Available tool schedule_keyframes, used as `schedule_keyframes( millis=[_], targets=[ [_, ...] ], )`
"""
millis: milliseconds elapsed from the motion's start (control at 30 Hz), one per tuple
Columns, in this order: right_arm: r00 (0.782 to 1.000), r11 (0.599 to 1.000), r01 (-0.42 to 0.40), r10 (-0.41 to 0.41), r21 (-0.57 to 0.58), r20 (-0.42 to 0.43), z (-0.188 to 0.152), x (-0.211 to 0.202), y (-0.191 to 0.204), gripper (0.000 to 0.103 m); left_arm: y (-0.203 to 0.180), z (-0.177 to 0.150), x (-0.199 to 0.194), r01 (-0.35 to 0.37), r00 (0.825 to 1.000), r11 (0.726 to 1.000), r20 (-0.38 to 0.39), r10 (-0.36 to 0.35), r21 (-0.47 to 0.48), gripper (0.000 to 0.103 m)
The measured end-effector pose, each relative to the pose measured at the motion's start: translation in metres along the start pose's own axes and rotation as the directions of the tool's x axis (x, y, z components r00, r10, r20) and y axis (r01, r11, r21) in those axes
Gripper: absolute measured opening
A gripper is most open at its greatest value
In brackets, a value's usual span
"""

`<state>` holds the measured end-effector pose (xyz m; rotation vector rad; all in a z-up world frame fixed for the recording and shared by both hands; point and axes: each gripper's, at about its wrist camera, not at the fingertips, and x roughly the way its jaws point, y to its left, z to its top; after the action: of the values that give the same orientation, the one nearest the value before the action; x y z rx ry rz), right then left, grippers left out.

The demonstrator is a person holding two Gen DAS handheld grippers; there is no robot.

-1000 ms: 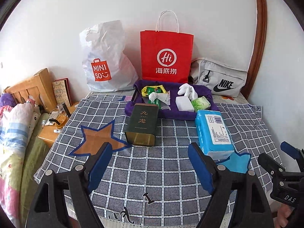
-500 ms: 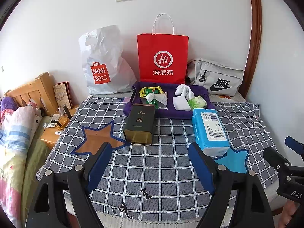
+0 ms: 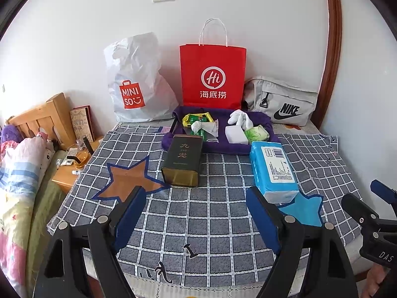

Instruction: Organize soft objects

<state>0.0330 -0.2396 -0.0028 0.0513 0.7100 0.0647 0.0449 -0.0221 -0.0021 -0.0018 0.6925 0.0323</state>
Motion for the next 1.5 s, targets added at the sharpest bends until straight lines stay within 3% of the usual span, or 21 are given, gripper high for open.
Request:
schedule_keyframes(
  millis=[1500],
  targets=[
    [0.999,1.000,-0.015,0.015,-0.001,0.032,-0.001,-0.012,0.009,0.102,0.007,0.001,-0.007,-0.005,1.000,1.000,0.007,0.005,-0.022,0.082]
  ],
)
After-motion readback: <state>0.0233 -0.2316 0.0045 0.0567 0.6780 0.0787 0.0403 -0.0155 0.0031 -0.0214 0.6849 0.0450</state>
